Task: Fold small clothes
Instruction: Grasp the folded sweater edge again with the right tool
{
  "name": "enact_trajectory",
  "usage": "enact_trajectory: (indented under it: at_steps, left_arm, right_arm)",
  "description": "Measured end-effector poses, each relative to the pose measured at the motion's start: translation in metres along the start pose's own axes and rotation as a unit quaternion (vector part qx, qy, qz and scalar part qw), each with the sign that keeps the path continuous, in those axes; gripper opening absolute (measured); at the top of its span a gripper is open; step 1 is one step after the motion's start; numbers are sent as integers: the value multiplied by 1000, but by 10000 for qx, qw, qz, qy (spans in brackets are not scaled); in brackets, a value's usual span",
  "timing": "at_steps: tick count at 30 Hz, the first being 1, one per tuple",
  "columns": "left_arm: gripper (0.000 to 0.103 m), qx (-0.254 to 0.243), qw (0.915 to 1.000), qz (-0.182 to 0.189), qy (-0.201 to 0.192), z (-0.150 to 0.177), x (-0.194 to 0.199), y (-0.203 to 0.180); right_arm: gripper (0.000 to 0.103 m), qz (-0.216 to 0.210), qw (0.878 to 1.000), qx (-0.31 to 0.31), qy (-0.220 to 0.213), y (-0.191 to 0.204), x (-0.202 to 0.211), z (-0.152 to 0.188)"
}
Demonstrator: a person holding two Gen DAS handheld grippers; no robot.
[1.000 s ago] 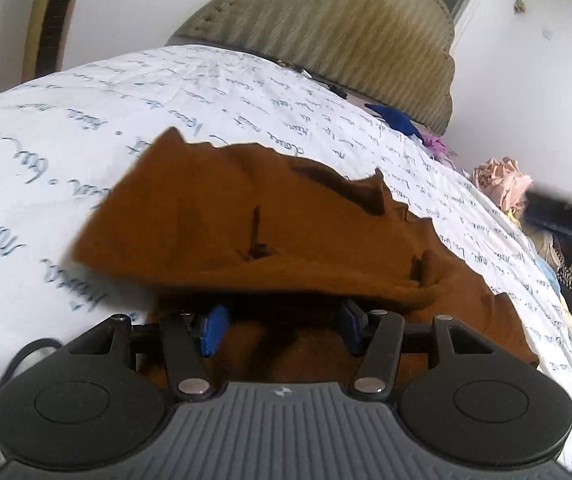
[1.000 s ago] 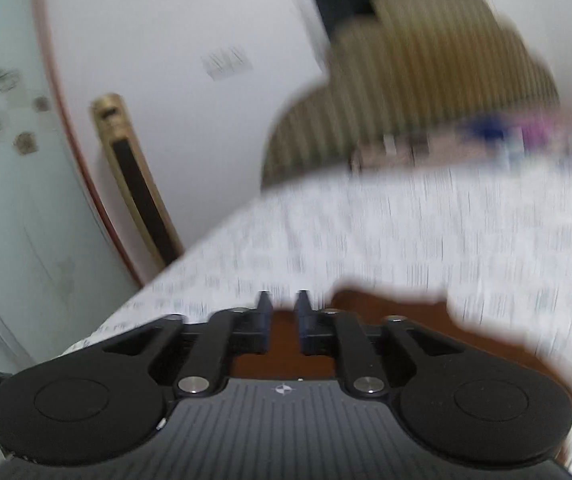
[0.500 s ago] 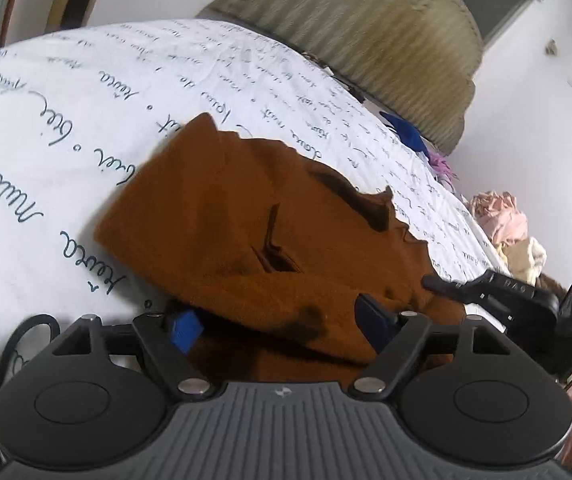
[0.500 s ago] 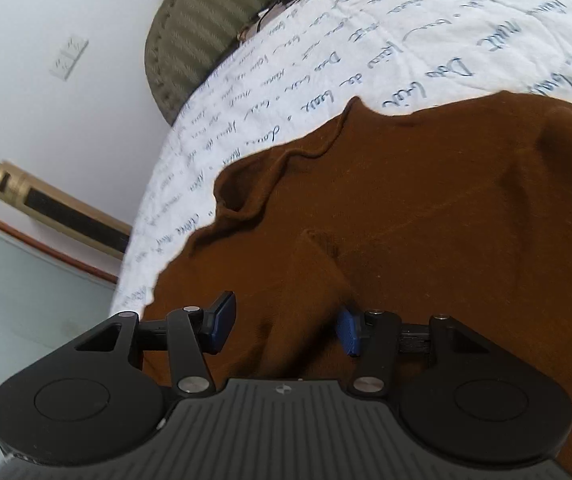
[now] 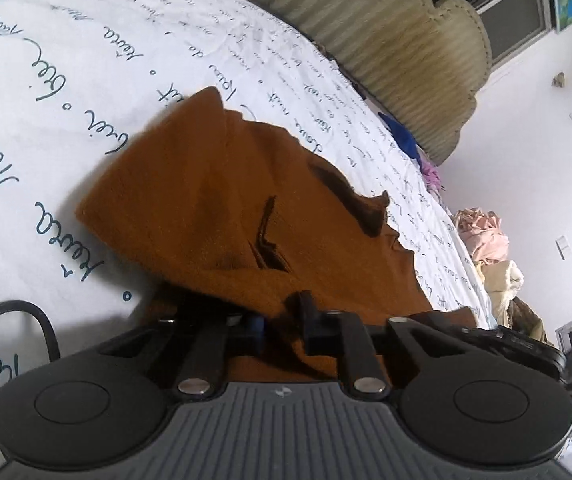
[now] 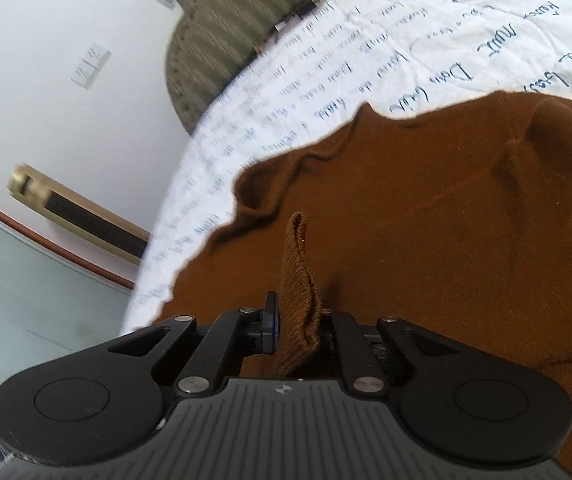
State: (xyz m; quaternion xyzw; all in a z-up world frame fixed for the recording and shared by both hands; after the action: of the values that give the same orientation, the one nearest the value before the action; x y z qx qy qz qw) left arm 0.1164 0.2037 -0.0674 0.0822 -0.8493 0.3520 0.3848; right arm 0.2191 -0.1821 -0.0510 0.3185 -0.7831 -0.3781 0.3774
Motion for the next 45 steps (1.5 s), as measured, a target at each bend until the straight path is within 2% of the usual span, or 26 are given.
enact_trajectory:
  at_steps: [2,7,12,16,19,20,21,23,31,34,35,36,40,45]
  left_arm:
    - [10,4,10000,-10,-74,-1,2,-3]
    - [9,-145,9992,109,-368,-7,14,-26]
    - [9,-450,9969,217,-614,-14,19,-61]
    - [9,-684,9953,209,-659,-9,19,-75]
    - [9,-662,9960,126,-586,-5,17,-67]
    - [9,-657,9961,86,-589,-4,17,-64]
    - [9,-656,9961,68,-591,-5,17,-62]
    - [9,-639,9963,51,-572,-5,17,-58]
    - [9,-775,9950,-12,-627,-5,16,-58]
    - [9,-748,9956,-24,-570,-4,12,-57]
    - [9,-730,9957,-30,-562,-4,11,-56]
    - [9,-726,9958,-37,-558,-4,10,-55]
    - [9,-697,9960,-50,-564,-7,10,-54]
    - [9,-770,9945,132,-702,-12,14,-76]
  right_arm:
    - [12,-137,9999,-9,-64,3,7,-2]
    - [12,-365,9989,103,-282,13,25,-11]
    - [12,-398,9976,188,-534,15,44,-27]
    - [12,-363,9983,107,-445,7,53,-34]
    - [22,-84,9999,-19,-150,-8,53,-34]
    - [36,-19,10000,-75,-26,-15,51,-33]
    - [45,34,9999,-152,0,-22,50,-33]
    - [47,111,9997,-225,2,-36,48,-31]
    - [47,140,9986,-482,163,-56,40,-14]
    - [47,-116,9979,-578,261,-52,31,-10]
    - [42,-150,9978,-567,299,-49,27,-7]
    - [18,-117,9983,-504,279,-46,24,-5]
    - [15,-298,9990,-315,120,-36,24,-6]
    - [14,-479,9978,-23,-467,-24,54,-25]
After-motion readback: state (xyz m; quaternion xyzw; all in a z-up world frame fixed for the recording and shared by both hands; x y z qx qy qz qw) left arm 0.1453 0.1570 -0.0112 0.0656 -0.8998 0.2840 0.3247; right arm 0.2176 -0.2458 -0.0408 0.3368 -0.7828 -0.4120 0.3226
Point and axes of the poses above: each gripper's, at about its wrist camera, not at the fingertips, and x roughly against the way its jaws point, y to its left, z to its underside, the point moved 1 cm from there along -x, roughly the way its jaws point, and after that the axes turned 12 degrees about -z, right-handed, at the moved point
